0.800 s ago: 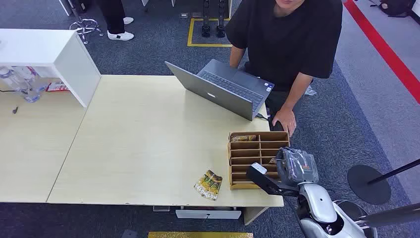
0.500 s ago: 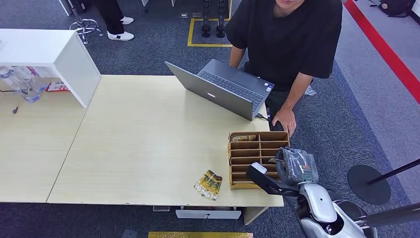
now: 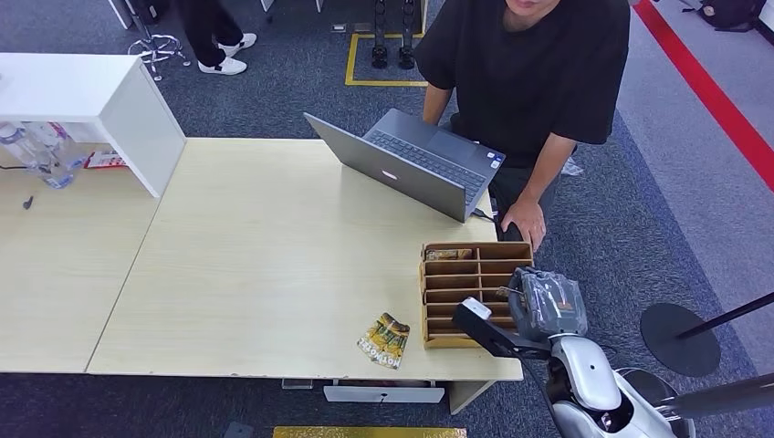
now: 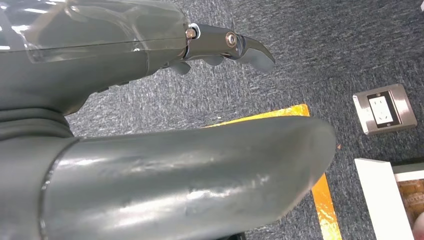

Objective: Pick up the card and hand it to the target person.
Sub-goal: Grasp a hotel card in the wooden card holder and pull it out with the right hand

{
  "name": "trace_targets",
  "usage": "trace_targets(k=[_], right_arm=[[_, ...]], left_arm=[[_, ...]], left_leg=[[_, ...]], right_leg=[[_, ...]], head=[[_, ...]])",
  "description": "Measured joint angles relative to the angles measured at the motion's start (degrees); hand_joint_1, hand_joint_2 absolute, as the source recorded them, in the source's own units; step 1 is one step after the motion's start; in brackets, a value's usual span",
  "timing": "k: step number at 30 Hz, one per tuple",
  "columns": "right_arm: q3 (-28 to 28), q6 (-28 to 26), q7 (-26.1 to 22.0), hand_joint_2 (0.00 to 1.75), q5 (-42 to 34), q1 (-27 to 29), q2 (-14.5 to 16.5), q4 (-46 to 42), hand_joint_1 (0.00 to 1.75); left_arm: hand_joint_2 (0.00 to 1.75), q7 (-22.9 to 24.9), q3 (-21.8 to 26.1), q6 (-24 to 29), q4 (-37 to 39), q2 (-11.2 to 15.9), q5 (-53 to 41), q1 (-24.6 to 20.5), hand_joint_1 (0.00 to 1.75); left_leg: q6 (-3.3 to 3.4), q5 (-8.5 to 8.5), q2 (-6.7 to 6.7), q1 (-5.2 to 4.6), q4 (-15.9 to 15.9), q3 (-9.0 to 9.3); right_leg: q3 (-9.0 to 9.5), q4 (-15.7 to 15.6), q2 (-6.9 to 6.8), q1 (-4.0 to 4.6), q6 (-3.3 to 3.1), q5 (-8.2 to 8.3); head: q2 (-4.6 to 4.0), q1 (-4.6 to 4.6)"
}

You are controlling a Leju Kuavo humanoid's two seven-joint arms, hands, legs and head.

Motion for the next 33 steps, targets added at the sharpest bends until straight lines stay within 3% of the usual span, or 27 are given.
trace_targets(k=[22, 26, 33], right_arm=[[-0.53, 15.53, -0.58, 1.75, 14.61, -3.61, -1.58, -19.94, 1.42], [-0.34, 15.57, -0.43, 1.75, 13.73, -4.43, -1.58, -22.63, 1.43], [-2.72, 10.59, -2.12, 1.75, 6.91, -5.31, -2.51, -23.12, 1.49]], left_arm=[[0.0, -0.75, 0.0, 0.0, 0.0, 0.01, 0.33, 0.23, 0.0], [0.0, -0.93, 0.0, -0.02, 0.0, 0.01, 0.29, 0.23, 0.0], [0.0, -0.17, 0.0, -0.36, 0.0, 0.01, -0.9, 0.0, 0.0]], left_leg=[[0.0, 0.0, 0.0, 0.0, 0.0, 0.0], [0.0, 0.0, 0.0, 0.0, 0.0, 0.0], [0.0, 0.0, 0.0, 0.0, 0.0, 0.0]], right_leg=[[0.0, 0.0, 0.0, 0.0, 0.0, 0.0], [0.0, 0.0, 0.0, 0.0, 0.0, 0.0], [0.0, 0.0, 0.0, 0.0, 0.0, 0.0]], head=[[0.0, -0.01], [0.0, 0.0], [0.0, -0.01]])
